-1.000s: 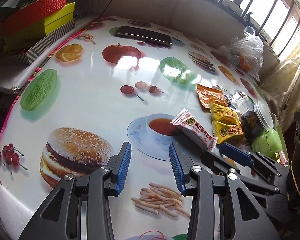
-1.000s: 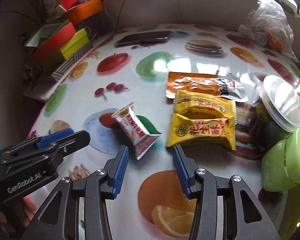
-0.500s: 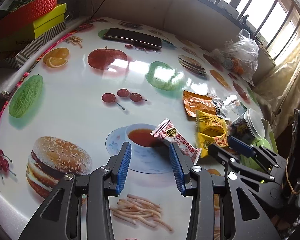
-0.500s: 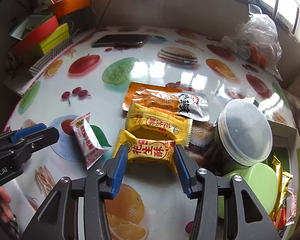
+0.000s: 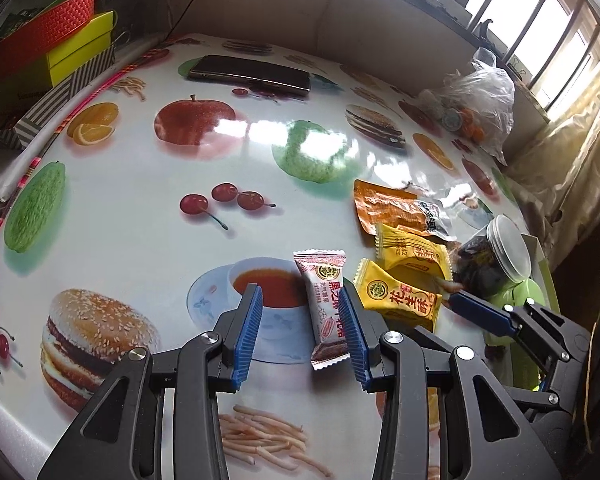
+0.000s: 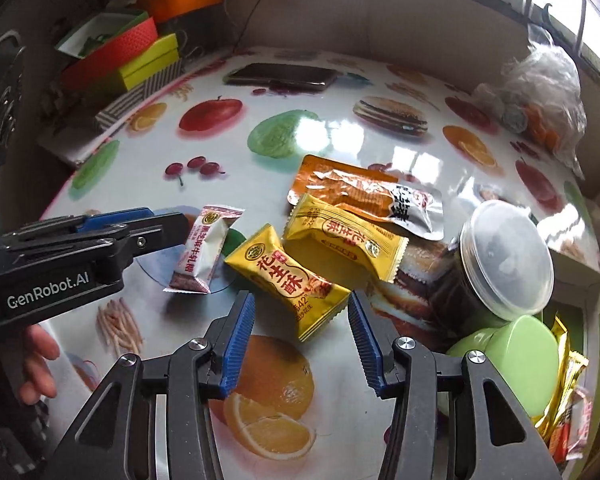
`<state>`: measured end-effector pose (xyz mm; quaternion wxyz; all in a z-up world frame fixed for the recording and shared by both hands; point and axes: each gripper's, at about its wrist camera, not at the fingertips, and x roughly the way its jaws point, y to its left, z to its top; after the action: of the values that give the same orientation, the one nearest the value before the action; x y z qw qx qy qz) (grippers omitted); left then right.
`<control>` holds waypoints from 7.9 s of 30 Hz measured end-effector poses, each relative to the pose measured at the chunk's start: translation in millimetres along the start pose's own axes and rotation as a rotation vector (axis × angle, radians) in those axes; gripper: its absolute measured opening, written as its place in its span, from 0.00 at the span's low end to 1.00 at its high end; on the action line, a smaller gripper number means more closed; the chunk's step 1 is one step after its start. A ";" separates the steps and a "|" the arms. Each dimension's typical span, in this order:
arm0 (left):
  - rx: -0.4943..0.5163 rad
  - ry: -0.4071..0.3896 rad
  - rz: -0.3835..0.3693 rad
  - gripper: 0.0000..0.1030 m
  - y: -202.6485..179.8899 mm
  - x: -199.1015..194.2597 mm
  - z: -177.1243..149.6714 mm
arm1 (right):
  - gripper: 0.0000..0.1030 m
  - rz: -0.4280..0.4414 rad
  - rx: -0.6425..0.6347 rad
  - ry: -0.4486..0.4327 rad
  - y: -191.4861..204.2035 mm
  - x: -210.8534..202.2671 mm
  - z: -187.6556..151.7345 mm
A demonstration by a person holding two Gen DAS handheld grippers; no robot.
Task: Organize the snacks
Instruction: 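Grasp white milk candy with left gripper while right gripper grasps yellow peanut pack, then lift both held snacks and carry them over the green gift box, then open both grippers to drop the milk candy and peanut pack into the box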
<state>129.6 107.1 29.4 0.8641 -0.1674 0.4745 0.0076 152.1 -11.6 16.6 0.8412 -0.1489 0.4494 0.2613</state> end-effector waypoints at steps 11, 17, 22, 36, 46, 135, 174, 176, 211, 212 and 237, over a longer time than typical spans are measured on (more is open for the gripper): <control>0.059 0.050 0.007 0.40 -9.9 15.3 0.5 | 0.48 -0.052 -0.119 0.029 9.1 21.8 8.2; 0.087 0.058 0.037 0.40 -7.4 21.1 0.1 | 0.48 -0.025 -0.080 0.034 5.0 26.4 10.8; 0.097 0.051 0.062 0.40 -4.5 21.4 1.5 | 0.36 0.013 -0.031 0.040 0.7 26.7 10.7; 0.095 0.035 0.067 0.40 -1.7 20.4 0.7 | 0.42 -0.004 -0.024 0.009 3.4 31.4 15.8; 0.084 0.018 0.096 0.30 2.1 18.2 -1.5 | 0.19 0.005 0.029 -0.007 6.1 29.8 13.4; 0.268 -0.128 -0.015 0.21 -113.9 -63.7 -8.4 | 0.16 -0.064 0.285 -0.308 -56.4 -129.9 -47.5; 0.459 0.016 -0.205 0.21 -252.3 1.8 -24.8 | 0.16 -0.283 0.536 -0.256 -174.9 -143.8 -139.1; 0.468 0.026 -0.195 0.21 -256.7 8.1 -26.1 | 0.16 -0.292 0.541 -0.245 -179.3 -139.8 -140.9; 0.531 0.095 -0.172 0.32 -289.5 46.2 -42.1 | 0.26 -0.345 0.556 -0.167 -197.2 -111.4 -153.6; 0.529 0.096 -0.176 0.40 -289.5 45.9 -42.3 | 0.27 -0.345 0.553 -0.166 -196.3 -111.4 -153.4; 0.502 0.024 -0.200 0.48 -277.4 9.6 -41.9 | 0.43 -0.356 0.547 -0.202 -179.7 -135.8 -151.0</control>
<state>148.3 -168.6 79.0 0.8693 0.0059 0.4528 -0.1979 90.4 -273.6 49.4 0.9227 0.0328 0.3842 -0.0064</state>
